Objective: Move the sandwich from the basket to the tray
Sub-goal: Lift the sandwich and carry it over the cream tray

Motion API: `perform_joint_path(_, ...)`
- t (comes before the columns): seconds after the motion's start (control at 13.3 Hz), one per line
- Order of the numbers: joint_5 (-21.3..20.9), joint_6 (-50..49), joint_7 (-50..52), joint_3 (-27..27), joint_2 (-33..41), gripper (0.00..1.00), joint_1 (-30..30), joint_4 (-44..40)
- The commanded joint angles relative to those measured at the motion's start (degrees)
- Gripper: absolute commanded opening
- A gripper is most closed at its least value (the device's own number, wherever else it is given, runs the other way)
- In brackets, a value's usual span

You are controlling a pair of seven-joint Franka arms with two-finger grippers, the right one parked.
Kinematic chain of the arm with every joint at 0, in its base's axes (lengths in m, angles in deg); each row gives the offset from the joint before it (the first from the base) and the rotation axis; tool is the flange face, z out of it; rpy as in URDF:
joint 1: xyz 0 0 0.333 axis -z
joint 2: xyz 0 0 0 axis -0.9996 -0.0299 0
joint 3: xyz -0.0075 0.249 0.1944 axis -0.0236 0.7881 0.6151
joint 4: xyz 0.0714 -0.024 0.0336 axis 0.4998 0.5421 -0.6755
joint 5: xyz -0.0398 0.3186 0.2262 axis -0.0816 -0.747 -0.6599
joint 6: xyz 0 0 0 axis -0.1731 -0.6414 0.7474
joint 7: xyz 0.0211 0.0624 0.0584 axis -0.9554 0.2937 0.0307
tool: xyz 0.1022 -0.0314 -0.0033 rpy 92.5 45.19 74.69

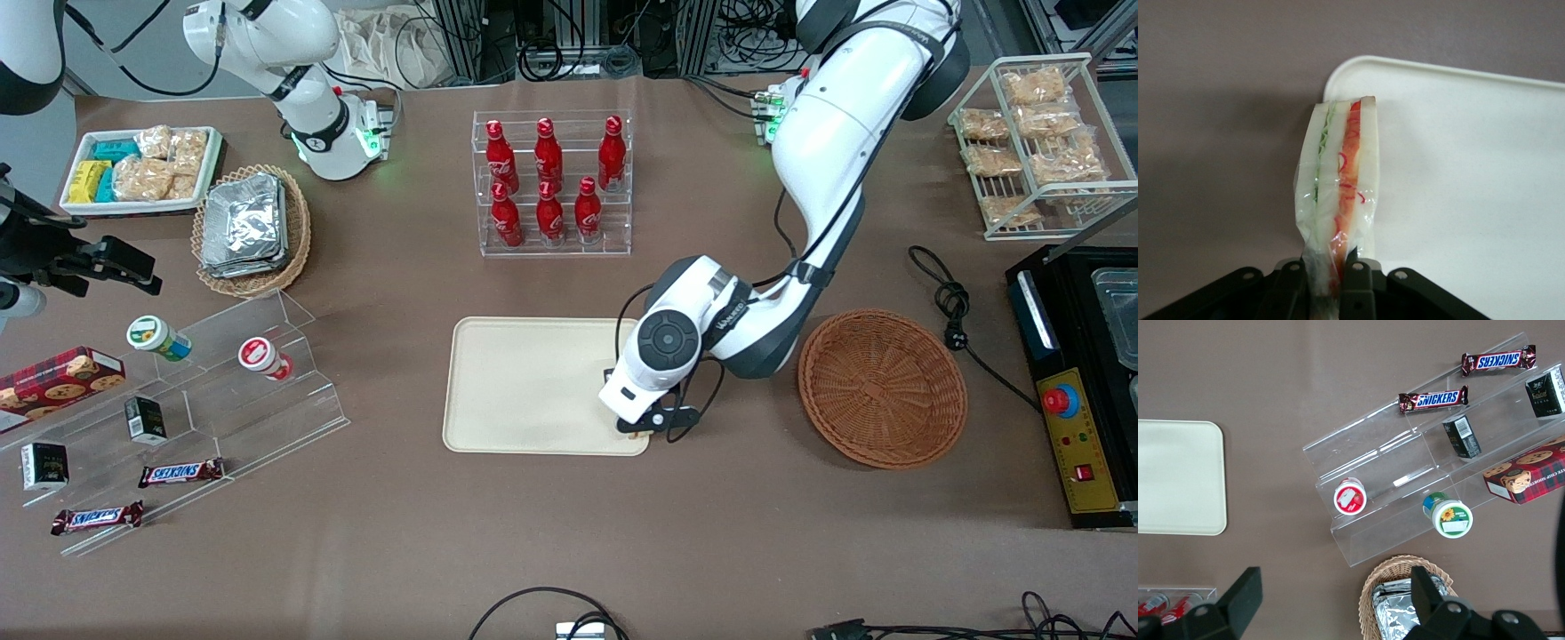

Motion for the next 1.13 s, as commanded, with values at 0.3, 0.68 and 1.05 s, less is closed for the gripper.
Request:
perform_joint_path(0.3, -0.96, -0.65, -3.11, 0.51, -0.19, 0.94, 2.82, -1.71)
perform_joint_path(0.68, -0.17, -2.05, -3.47, 0.43, 3.75, 1.0, 2.38, -1.62)
perform_joint_path(1.05, 0.19, -10.67, -3.55, 0.51, 17.0, 1.0, -0.78, 5.37)
